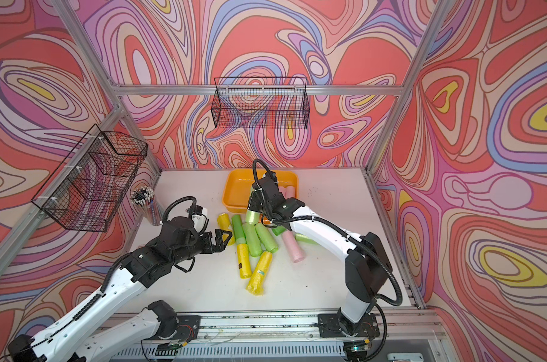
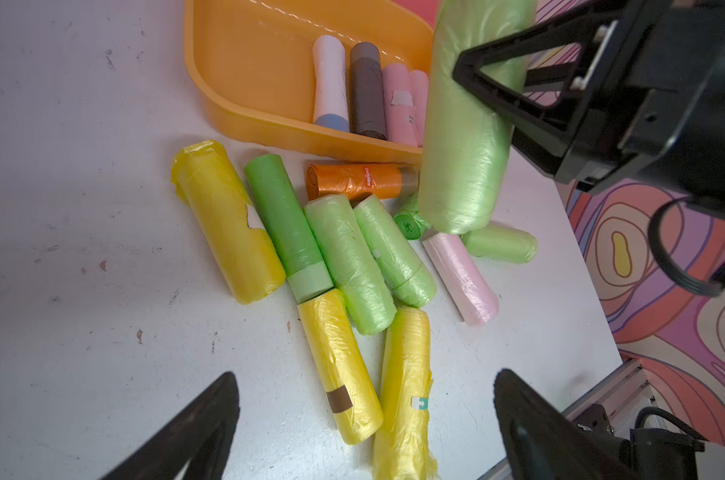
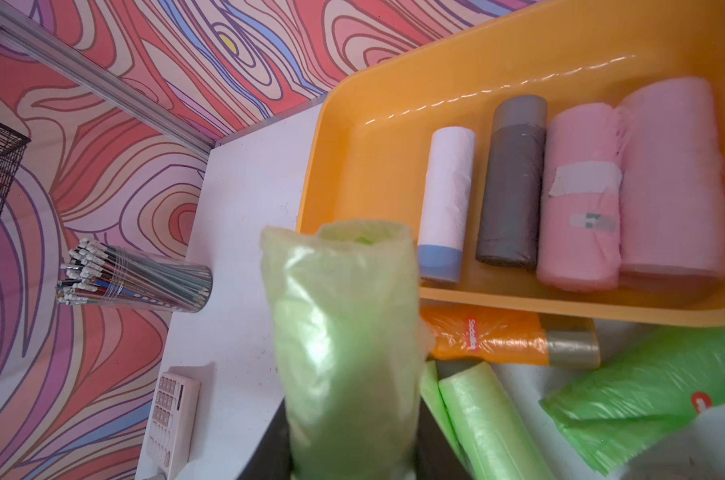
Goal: Put the roll of trash bags into the storage box
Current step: Place the roll of trash bags in the storage box.
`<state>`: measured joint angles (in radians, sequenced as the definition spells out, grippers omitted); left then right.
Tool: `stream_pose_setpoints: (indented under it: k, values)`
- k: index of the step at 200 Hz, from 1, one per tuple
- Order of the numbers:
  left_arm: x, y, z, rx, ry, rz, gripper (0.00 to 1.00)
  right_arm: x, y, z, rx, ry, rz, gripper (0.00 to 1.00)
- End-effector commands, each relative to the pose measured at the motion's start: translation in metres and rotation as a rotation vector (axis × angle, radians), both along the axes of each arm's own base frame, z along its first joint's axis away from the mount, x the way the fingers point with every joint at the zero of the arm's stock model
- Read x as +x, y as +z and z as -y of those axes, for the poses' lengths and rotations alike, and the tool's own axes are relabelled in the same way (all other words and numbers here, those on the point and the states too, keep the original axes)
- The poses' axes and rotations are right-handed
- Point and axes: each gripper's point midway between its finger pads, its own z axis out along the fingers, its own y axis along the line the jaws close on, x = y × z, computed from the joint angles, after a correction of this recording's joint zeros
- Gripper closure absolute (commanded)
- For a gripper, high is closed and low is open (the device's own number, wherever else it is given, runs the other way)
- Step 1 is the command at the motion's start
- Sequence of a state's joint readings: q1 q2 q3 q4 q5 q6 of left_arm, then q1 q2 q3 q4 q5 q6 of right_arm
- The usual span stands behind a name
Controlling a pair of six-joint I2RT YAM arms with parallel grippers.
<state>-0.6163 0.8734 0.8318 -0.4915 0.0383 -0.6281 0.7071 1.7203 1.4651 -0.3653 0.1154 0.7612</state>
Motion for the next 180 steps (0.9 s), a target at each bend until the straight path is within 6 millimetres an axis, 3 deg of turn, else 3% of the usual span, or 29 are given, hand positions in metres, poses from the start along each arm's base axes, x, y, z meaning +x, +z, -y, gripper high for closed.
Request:
stream_pose_setpoints:
  k: [1,5,42,103,149,180]
  values:
    - [0.003,0.012,-0.004,0.018,0.024,0.022,0.04,0.018,0.018,-0.001,0.021,0.032,0.033,0.81]
    - [0.003,0.012,-0.005,0.018,0.028,0.020,0.04,0.025,0.006,-0.004,0.005,0.033,0.015,0.81]
    - [0.005,0.008,-0.006,0.009,0.052,0.013,0.04,0.059,-0.004,-0.006,-0.009,0.041,0.019,0.82]
    - [0.005,-0.007,0.000,-0.016,0.045,-0.018,0.04,0.110,-0.046,-0.008,-0.034,0.028,0.028,0.83]
    - [0.001,-0.015,0.004,-0.011,0.021,-0.055,0.04,0.129,-0.046,-0.024,0.015,0.043,0.055,0.84]
    - [0.002,-0.015,0.006,-0.011,0.018,-0.072,0.04,0.141,-0.055,-0.024,-0.003,0.021,0.061,0.83]
